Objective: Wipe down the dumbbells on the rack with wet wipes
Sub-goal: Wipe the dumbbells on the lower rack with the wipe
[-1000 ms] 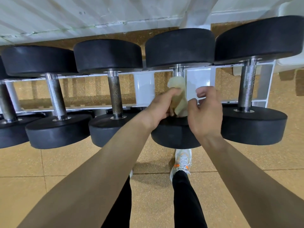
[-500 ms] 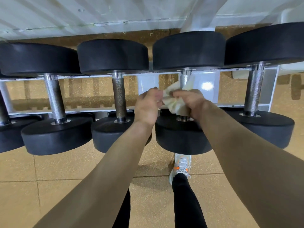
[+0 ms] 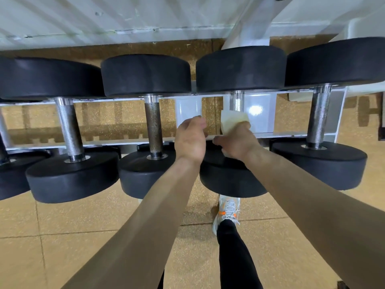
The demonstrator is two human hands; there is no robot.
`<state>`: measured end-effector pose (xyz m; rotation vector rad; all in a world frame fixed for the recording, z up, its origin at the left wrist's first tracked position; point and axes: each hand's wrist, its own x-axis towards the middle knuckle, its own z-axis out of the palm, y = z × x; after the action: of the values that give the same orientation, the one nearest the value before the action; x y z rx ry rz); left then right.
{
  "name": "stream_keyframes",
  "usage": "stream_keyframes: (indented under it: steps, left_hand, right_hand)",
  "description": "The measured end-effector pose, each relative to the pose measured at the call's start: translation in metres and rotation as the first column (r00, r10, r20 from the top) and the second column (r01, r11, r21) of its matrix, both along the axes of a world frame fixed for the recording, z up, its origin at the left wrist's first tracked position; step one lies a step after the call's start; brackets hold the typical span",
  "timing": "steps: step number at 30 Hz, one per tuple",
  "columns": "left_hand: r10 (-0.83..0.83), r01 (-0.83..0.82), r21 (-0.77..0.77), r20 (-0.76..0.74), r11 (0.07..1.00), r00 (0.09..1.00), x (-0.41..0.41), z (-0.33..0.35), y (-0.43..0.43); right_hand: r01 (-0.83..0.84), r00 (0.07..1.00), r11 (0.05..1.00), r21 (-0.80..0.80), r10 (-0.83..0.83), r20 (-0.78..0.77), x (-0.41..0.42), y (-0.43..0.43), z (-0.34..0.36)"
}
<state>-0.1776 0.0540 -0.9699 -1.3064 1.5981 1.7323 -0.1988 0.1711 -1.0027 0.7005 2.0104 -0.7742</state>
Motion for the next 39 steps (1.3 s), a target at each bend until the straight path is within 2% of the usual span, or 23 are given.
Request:
stream_keyframes:
  steps: [2, 5, 7, 8, 10, 12, 14, 16, 17, 20, 22, 23, 24, 26, 28, 32, 35, 39]
  left_hand:
    - [-0.002, 0.002, -0.010, 0.008, 1.000, 1.000, 0.003, -0.002, 0.001]
    - [-0.008, 0.008, -0.006, 0.009, 1.000, 1.000, 0.010, -0.006, 0.004]
    - [0.002, -0.002, -0.006, -0.004, 1.000, 1.000, 0.012, -0.007, 0.005]
    - [0.001, -0.001, -0.009, -0.009, 1.000, 1.000, 0.013, -0.006, 0.006]
    - [-0.021, 0.020, -0.022, -0.018, 1.000, 1.000, 0.014, -0.005, 0.011]
    - [-0.074, 0.074, -0.041, -0.003, 0.996, 0.997, 0.012, -0.002, 0.020]
    - [-0.137, 0.138, -0.067, 0.009, 0.988, 0.990, 0.011, 0.001, 0.032]
    - [-0.203, 0.202, -0.071, -0.004, 0.977, 0.979, 0.009, 0.006, 0.045]
    - [-0.215, 0.214, -0.076, -0.009, 0.974, 0.977, 0.008, 0.007, 0.050]
    - [-0.145, 0.145, -0.076, -0.002, 0.987, 0.989, 0.001, 0.003, 0.058]
    - [-0.056, 0.056, -0.037, -0.010, 0.998, 0.998, -0.006, 0.001, 0.059]
    - [-0.022, 0.022, -0.019, -0.035, 1.000, 0.999, -0.010, 0.002, 0.059]
    - [-0.007, 0.007, 0.000, -0.069, 1.000, 0.998, -0.014, 0.006, 0.057]
    - [-0.024, 0.027, 0.024, -0.130, 0.999, 0.991, -0.020, 0.006, 0.052]
    - [-0.076, 0.080, 0.019, -0.163, 0.997, 0.984, -0.021, 0.004, 0.047]
    - [-0.174, 0.180, 0.012, -0.199, 0.984, 0.964, -0.016, -0.004, 0.036]
    - [-0.168, 0.157, -0.081, -0.157, 0.984, 0.973, -0.019, -0.020, 0.031]
    - [-0.004, -0.003, -0.238, -0.027, 0.971, 1.000, -0.037, -0.047, 0.022]
  right_hand:
    - [0.190, 0.977, 0.974, -0.124, -0.200, -0.074, -0.019, -0.004, 0.000]
    - [0.317, 0.889, 0.920, -0.232, -0.373, -0.266, -0.048, -0.007, -0.002]
    - [0.354, 0.856, 0.886, -0.299, -0.436, -0.277, -0.048, -0.002, -0.004]
    - [0.337, 0.875, 0.895, -0.293, -0.413, -0.254, -0.041, 0.004, -0.007]
    - [0.240, 0.949, 0.940, -0.241, -0.279, -0.145, -0.023, 0.016, -0.005]
    - [-0.010, 1.000, 0.993, -0.121, 0.008, -0.015, -0.010, 0.026, -0.001]
    - [-0.316, 0.949, 0.949, 0.017, 0.315, 0.019, -0.007, 0.030, 0.009]
    - [-0.395, 0.917, 0.918, 0.020, 0.396, -0.059, -0.007, 0.029, 0.019]
    - [-0.353, 0.931, 0.935, -0.028, 0.348, -0.113, -0.008, 0.028, 0.023]
    - [-0.095, 0.972, 0.968, -0.232, 0.039, -0.233, -0.018, 0.026, 0.033]
    - [0.056, 0.953, 0.908, -0.415, -0.173, -0.250, -0.025, 0.024, 0.035]
    - [0.122, 0.943, 0.861, -0.494, -0.255, -0.212, -0.028, 0.024, 0.035]
    - [0.156, 0.942, 0.810, -0.565, -0.294, -0.161, -0.028, 0.026, 0.038]
    - [0.132, 0.969, 0.764, -0.632, -0.233, -0.079, -0.024, 0.032, 0.043]
    - [0.108, 0.980, 0.742, -0.662, -0.191, -0.054, -0.017, 0.042, 0.042]
    - [0.283, 0.919, 0.661, -0.695, -0.394, 0.000, -0.011, 0.063, 0.038]
    - [0.339, 0.886, 0.732, -0.591, -0.459, -0.061, -0.013, 0.070, 0.028]
    - [0.268, 0.914, 0.817, -0.511, -0.383, -0.132, -0.020, 0.063, 0.014]
